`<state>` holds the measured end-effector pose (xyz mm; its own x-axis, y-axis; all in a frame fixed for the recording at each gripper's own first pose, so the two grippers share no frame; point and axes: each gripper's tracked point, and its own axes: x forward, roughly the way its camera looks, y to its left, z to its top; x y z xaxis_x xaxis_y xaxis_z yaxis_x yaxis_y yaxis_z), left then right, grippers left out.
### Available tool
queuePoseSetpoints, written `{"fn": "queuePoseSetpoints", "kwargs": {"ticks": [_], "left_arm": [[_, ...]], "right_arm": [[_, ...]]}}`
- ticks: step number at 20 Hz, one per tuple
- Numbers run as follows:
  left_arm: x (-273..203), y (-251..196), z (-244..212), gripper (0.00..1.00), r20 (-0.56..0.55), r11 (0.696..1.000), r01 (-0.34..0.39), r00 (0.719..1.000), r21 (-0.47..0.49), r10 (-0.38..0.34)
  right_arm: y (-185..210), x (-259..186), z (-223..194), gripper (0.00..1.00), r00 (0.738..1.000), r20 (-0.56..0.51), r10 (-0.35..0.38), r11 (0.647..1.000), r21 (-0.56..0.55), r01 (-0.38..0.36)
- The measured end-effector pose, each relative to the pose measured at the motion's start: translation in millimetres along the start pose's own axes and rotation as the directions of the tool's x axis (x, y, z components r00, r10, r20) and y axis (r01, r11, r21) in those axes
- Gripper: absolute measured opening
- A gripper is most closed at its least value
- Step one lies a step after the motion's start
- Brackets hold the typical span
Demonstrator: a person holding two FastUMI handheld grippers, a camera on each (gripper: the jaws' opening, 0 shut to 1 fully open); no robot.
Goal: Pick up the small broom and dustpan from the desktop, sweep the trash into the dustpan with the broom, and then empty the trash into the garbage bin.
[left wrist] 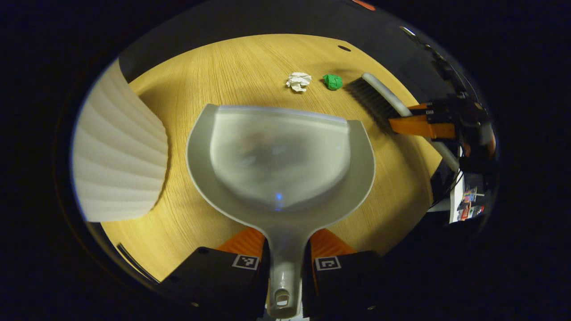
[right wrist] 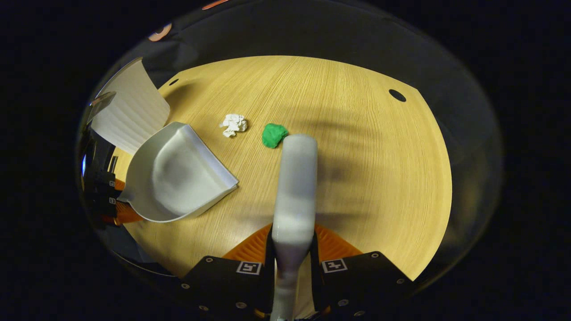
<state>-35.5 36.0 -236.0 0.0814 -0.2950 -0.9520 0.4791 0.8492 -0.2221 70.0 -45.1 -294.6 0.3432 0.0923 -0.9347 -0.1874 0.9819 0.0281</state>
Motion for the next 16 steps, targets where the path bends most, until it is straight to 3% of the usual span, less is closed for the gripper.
{"fn": "queuePoseSetpoints", "kwargs": {"ticks": [7, 12, 16], "left_arm": [[0.4, 4.8, 9.0, 0.31, -0.078, 0.967, 0.056, 0.996, 0.247, -0.038], [-5.9, 3.8, 18.1, 0.31, -0.073, 0.965, 0.055, 0.997, 0.257, -0.037], [-5.9, -1.3, 21.5, 0.31, -0.068, 0.957, 0.065, 0.997, 0.282, -0.048]], "right_arm": [[-17.1, 25.2, 53.7, 0.34, 0.998, -0.055, 0.031, 0.986, -0.160, -0.039], [21.7, 39.8, 69.3, 0.34, 0.988, -0.088, 0.128, 0.951, -0.271, -0.148], [68.6, 39.4, 66.4, 0.34, 0.965, -0.132, 0.228, 0.889, -0.376, -0.262]]}}
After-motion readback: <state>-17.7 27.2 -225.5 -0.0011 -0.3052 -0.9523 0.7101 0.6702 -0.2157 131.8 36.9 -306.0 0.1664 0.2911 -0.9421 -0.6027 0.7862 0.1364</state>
